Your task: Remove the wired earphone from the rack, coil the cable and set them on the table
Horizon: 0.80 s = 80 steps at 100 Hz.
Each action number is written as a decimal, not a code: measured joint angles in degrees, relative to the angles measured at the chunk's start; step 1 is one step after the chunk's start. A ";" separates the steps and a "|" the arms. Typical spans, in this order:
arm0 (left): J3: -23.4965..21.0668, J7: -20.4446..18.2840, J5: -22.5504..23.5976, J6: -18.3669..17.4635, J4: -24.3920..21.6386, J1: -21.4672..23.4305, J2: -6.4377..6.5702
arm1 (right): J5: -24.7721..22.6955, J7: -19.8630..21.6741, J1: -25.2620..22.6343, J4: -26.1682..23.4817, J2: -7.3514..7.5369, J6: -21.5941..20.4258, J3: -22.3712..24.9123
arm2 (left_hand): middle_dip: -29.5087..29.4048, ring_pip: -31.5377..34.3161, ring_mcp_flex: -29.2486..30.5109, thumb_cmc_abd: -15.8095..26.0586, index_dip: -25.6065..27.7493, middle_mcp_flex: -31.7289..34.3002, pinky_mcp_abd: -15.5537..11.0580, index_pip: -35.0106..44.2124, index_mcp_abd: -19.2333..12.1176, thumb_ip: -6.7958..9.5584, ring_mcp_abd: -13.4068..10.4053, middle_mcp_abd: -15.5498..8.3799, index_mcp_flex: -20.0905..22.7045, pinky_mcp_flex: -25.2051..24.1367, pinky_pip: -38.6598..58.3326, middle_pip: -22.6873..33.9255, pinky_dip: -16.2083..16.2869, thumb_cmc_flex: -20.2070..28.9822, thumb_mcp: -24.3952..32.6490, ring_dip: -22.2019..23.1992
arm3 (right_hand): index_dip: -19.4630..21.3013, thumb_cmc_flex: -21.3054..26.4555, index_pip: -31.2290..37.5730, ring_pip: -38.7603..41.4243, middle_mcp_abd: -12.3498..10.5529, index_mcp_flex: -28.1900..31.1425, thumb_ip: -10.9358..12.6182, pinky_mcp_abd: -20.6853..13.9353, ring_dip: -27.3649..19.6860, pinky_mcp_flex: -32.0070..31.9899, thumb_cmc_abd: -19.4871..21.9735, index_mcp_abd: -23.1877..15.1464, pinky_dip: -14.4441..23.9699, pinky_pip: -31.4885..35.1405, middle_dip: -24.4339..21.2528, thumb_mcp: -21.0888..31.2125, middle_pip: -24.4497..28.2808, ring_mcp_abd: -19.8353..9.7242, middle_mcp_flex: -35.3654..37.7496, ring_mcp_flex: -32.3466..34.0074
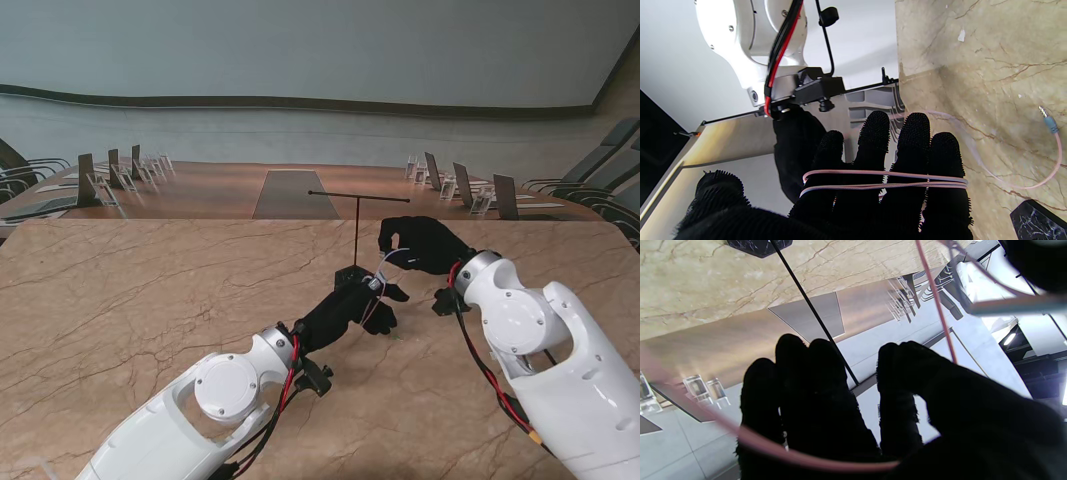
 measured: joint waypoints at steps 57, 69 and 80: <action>0.31 1.06 -0.89 1.78 3.33 -1.93 -0.85 | -0.07 8.54 -3.81 -10.78 1.77 -2.06 5.11 | -3.00 -1.98 -3.24 0.00 -0.69 -1.43 -0.10 -0.63 0.00 0.00 0.01 0.00 0.00 -3.59 -0.56 -4.32 0.43 -2.00 -0.05 0.64 | 3.60 -3.30 -2.68 1.28 -0.28 9.33 0.03 6.92 0.43 7.61 -10.01 3.80 2.05 2.73 2.80 12.65 0.29 2.16 9.14 8.53; 0.64 1.60 -1.03 1.86 4.11 -2.50 -1.15 | -0.03 10.77 -5.10 -12.86 2.19 -2.07 5.91 | -5.10 -2.68 -3.95 0.00 -1.00 -1.46 -0.26 -0.70 0.00 0.00 0.01 0.00 0.00 -4.00 -1.31 -5.86 -0.01 -2.56 -0.05 0.64 | 4.54 -3.69 -2.80 1.30 -0.28 10.00 0.04 7.56 0.43 8.18 -10.65 4.22 2.14 2.84 3.00 13.85 0.29 2.41 9.76 9.12; 0.94 2.32 -1.47 1.86 4.85 -3.04 -1.56 | 0.54 12.62 -6.23 -14.49 2.62 -2.09 6.41 | -6.80 -3.87 -5.43 0.00 -1.18 -2.97 -0.81 -0.82 0.00 0.00 0.01 0.00 0.00 -5.18 -2.64 -6.99 -0.51 -2.56 -0.05 0.47 | 4.68 -3.71 -2.80 1.30 -0.28 10.01 0.04 8.12 0.43 8.70 -10.63 4.54 2.56 2.86 3.47 14.16 0.29 2.57 10.37 9.64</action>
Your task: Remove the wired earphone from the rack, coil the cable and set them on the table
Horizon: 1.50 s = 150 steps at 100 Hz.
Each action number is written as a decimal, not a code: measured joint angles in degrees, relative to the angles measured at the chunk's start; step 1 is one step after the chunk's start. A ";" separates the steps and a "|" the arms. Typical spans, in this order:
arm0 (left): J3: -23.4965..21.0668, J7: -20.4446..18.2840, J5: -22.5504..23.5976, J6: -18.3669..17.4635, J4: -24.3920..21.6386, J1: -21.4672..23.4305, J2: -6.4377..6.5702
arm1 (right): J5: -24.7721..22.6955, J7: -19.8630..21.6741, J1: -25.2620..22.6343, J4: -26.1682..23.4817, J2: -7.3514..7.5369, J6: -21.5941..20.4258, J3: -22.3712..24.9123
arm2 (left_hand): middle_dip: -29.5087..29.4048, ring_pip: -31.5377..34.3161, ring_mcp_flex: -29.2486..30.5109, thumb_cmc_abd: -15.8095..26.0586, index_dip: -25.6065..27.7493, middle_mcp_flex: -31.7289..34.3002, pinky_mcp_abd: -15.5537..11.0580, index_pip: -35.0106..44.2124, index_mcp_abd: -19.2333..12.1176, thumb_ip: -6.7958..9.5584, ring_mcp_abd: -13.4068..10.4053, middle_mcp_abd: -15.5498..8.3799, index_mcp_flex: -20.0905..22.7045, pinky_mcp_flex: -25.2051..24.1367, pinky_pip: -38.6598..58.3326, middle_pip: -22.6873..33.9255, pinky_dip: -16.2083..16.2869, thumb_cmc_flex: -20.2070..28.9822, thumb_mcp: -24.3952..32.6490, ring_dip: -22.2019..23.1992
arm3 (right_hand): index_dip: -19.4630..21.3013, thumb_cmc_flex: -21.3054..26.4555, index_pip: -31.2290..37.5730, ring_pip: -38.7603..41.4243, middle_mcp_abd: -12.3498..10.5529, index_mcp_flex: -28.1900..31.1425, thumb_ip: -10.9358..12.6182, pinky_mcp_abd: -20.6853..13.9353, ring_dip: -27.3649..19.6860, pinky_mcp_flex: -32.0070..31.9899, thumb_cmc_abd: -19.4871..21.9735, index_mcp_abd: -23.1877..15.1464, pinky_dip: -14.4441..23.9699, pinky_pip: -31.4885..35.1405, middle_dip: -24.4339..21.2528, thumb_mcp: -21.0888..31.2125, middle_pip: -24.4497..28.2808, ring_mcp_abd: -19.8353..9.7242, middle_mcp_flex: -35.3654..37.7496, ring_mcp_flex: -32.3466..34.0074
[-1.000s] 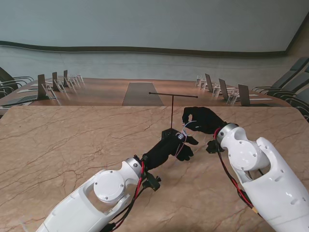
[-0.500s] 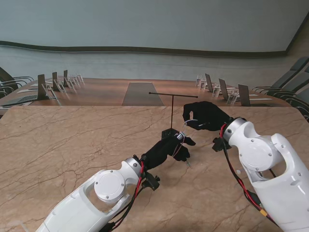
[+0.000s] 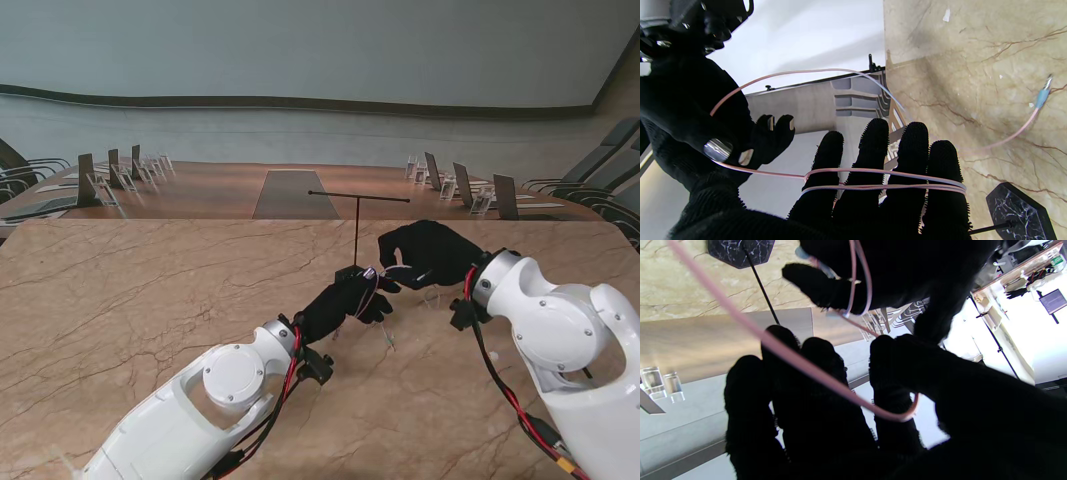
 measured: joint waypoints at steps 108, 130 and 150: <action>-2.32 2.57 2.59 -1.37 -1.50 0.18 -0.17 | 1.08 -0.92 -5.78 1.26 0.36 9.89 -6.88 | -3.44 -2.86 -2.49 -0.01 -0.52 -1.26 -2.64 -0.61 0.02 0.34 -1.10 -0.54 0.03 -1.83 -3.46 -1.48 -2.43 -0.02 0.61 -1.52 | -2.51 0.61 -0.15 -1.16 0.49 0.55 -0.53 0.70 0.01 -1.55 0.09 2.04 0.14 -0.81 0.09 -0.13 -2.58 0.55 -0.89 -1.14; -2.69 2.52 2.87 -1.97 -2.32 0.63 0.09 | 1.72 -2.66 -5.40 4.48 0.05 11.46 -10.00 | -3.45 -2.86 -2.49 -0.01 -0.52 -1.26 -2.64 -0.62 0.02 0.34 -1.10 -0.54 0.03 -1.79 -3.50 -1.49 -2.45 -0.02 0.61 -1.78 | -3.45 1.12 0.15 -1.29 0.87 -0.12 -0.54 0.18 0.01 -2.91 0.67 2.04 0.11 -1.04 0.06 -1.13 -2.73 0.60 -2.42 -2.35; -2.53 2.50 2.91 -2.13 -2.69 0.74 0.18 | 2.27 -2.93 -3.27 7.32 0.01 12.06 -13.10 | -3.92 -3.37 -2.49 -0.01 -0.52 -1.26 -2.65 -0.62 0.02 0.34 -1.12 -0.54 -0.66 -1.78 -3.56 -1.49 -2.48 -0.02 0.61 -2.47 | -3.39 1.19 0.62 -1.38 1.15 -0.69 -0.54 -0.33 0.01 -4.22 1.27 1.89 -0.35 -1.17 -0.04 -1.71 -2.76 0.61 -3.48 -3.59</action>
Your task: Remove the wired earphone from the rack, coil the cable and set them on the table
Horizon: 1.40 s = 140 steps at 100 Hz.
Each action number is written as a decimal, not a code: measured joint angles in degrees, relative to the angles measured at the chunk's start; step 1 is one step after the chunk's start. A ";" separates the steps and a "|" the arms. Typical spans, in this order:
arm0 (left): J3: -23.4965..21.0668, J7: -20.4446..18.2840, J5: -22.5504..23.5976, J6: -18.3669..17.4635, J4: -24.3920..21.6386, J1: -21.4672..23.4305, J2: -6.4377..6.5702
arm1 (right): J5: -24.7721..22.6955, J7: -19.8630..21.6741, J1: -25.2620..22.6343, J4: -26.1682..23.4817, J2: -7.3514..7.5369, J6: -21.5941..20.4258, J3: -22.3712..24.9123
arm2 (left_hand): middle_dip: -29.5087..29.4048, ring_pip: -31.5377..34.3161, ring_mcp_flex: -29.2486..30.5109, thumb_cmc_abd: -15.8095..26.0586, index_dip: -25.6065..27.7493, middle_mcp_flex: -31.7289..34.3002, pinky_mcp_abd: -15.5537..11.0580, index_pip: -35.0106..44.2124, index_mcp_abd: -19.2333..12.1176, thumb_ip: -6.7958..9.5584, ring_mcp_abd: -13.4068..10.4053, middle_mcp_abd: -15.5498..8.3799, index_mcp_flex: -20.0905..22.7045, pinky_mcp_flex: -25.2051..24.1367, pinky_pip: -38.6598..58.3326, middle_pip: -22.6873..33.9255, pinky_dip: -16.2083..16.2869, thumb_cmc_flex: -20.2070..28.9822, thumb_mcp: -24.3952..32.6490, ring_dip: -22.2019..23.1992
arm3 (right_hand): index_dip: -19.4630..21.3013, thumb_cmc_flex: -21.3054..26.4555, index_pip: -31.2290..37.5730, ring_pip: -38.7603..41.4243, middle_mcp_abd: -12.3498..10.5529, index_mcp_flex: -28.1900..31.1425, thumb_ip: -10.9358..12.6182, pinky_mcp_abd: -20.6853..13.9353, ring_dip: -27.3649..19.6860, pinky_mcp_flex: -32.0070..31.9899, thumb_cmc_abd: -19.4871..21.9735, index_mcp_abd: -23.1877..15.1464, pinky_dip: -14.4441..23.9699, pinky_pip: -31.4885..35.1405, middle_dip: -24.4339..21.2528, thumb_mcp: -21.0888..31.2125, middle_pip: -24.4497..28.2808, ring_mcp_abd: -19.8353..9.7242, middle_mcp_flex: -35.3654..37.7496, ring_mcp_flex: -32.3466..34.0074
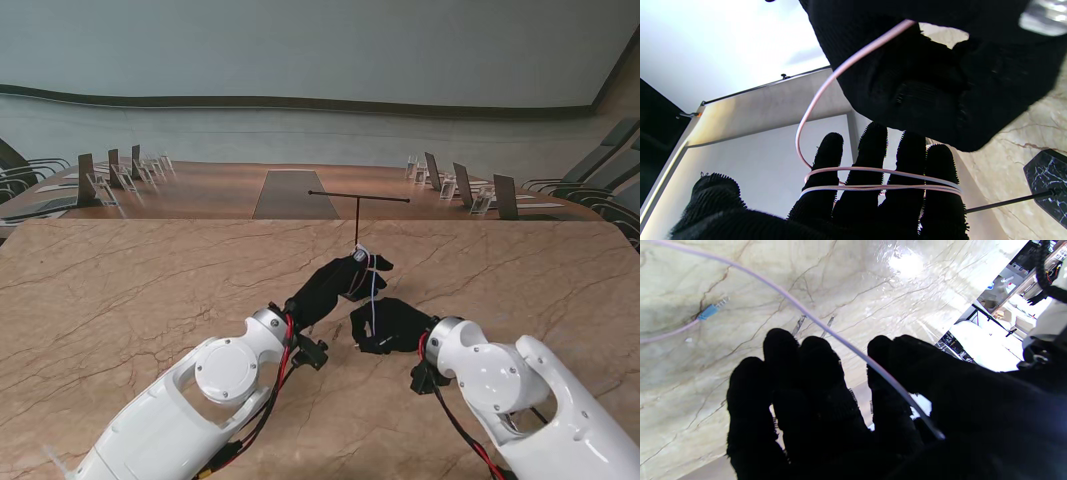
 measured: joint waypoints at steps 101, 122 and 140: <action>1.11 -1.85 -2.31 -0.87 -2.90 0.68 0.38 | 2.89 -6.08 11.04 15.87 -1.95 3.56 -12.72 | 0.10 0.27 1.40 0.00 0.16 -5.63 -0.67 -0.69 -1.13 -0.01 -0.55 -0.13 -6.66 4.47 -2.15 -0.16 -0.77 0.27 0.00 -1.83 | 5.16 1.92 -0.75 0.01 0.15 -1.69 -0.13 -1.44 0.00 -1.24 3.09 -0.41 -0.16 -0.31 -3.42 -4.46 1.65 -0.36 -2.03 -1.58; 1.08 -2.72 -2.92 -0.87 -3.72 1.18 0.65 | 3.84 -8.95 12.94 19.30 -2.99 3.47 -13.52 | 0.12 1.42 4.21 0.00 0.17 -5.63 0.47 -0.69 -1.13 -0.01 -0.55 -0.13 -6.66 6.77 -0.80 -0.15 -0.77 0.59 0.00 -1.59 | 5.17 1.93 -0.75 0.05 0.15 -1.69 -0.13 -1.52 0.00 -1.24 3.09 -0.41 -0.17 -0.31 -3.43 -4.46 1.72 -0.41 -2.04 -1.58; 0.77 -3.47 -3.32 -0.88 -4.37 1.79 0.90 | 3.92 -10.43 14.75 22.17 -3.67 3.33 -13.81 | 0.13 2.07 6.43 0.00 0.17 -5.62 1.68 -0.69 -1.13 -0.02 -0.11 -0.11 -6.66 8.44 0.53 -0.13 -0.66 0.60 0.00 -1.02 | 5.17 1.93 -0.76 0.09 0.15 -1.69 -0.13 -1.52 0.00 -1.22 3.09 -0.41 -0.17 -0.31 -3.44 -4.46 2.13 -0.41 -2.04 -1.58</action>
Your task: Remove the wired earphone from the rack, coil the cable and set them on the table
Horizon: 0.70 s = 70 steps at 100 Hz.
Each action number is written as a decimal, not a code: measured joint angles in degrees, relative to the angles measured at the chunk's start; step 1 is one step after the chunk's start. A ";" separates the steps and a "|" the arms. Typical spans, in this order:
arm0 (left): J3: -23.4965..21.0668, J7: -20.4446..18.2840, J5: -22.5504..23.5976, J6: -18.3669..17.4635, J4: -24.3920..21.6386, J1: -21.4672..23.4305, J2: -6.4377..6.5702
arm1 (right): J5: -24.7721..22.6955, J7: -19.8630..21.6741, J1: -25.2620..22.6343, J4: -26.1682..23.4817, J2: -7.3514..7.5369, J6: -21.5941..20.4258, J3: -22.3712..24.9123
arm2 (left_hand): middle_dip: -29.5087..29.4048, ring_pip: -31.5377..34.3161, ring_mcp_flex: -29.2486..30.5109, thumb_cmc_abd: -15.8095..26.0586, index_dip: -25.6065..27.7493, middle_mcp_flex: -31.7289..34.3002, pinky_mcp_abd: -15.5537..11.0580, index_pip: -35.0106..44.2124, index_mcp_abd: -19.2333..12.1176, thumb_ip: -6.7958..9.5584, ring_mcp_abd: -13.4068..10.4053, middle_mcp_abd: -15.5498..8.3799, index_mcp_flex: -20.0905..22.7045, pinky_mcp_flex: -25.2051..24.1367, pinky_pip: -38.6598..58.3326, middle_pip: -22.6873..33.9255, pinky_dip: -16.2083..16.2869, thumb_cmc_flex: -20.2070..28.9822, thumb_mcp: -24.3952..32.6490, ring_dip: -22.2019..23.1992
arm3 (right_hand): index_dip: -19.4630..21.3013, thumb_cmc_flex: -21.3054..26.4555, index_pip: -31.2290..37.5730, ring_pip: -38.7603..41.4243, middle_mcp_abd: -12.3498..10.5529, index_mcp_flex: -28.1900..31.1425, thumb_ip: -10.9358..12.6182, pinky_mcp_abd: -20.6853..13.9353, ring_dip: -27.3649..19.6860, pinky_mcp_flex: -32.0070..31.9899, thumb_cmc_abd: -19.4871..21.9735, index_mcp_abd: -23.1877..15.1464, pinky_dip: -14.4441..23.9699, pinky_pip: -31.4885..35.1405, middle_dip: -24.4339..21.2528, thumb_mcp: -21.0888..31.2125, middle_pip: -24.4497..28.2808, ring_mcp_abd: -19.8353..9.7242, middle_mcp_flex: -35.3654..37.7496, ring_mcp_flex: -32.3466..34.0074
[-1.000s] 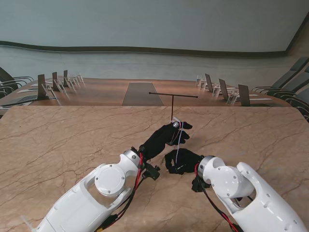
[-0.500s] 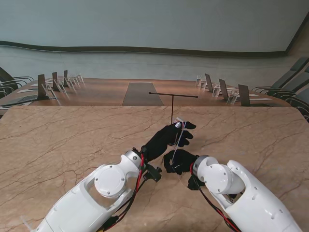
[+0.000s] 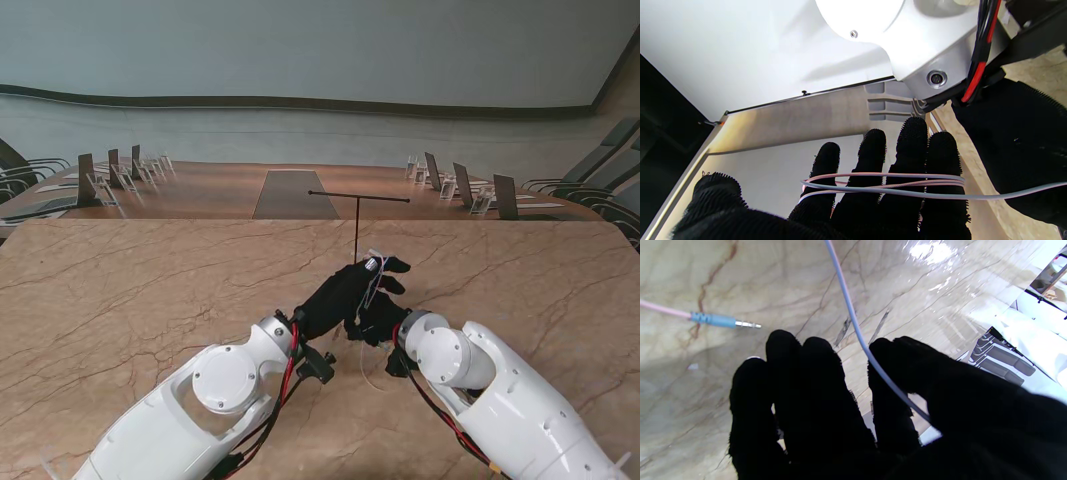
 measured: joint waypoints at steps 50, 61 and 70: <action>-2.02 -1.76 0.17 -0.14 -1.60 1.92 0.99 | -0.20 -4.96 3.32 6.63 -1.57 -0.87 1.96 | 0.00 2.48 3.82 0.00 0.00 0.18 1.76 0.00 0.00 0.00 0.60 0.76 0.03 2.87 2.39 0.70 1.39 0.02 0.00 0.79 | 0.22 0.00 0.00 0.02 0.00 0.00 0.00 -0.04 0.00 0.01 0.01 0.00 0.00 0.00 -0.01 -0.01 0.04 -0.02 0.00 0.00; -2.27 -2.02 0.22 -0.07 -1.71 2.15 1.17 | -0.91 -5.44 3.31 6.56 -1.77 -1.70 3.82 | 0.01 2.60 3.84 0.00 0.00 1.52 1.90 0.00 0.00 0.00 0.62 0.80 0.10 2.90 2.59 1.26 1.42 0.50 0.00 0.86 | 0.69 0.01 -0.02 0.02 0.00 0.00 0.00 -0.18 0.00 0.01 0.01 0.00 0.00 0.00 -0.28 -0.01 0.04 -0.09 -0.01 -0.07; -2.36 -2.20 0.22 -0.03 -1.74 2.23 1.28 | -1.76 -5.63 3.01 5.54 -1.73 -2.92 5.61 | 0.02 2.71 3.86 0.00 0.00 1.77 2.20 0.00 0.01 0.00 0.93 0.83 0.18 2.90 3.00 1.80 1.43 0.56 0.00 0.90 | 0.95 0.01 -0.07 0.07 0.00 0.00 0.00 -0.69 0.00 -0.37 0.01 0.00 -0.13 0.00 -0.75 -0.01 0.04 -0.24 -0.67 -0.58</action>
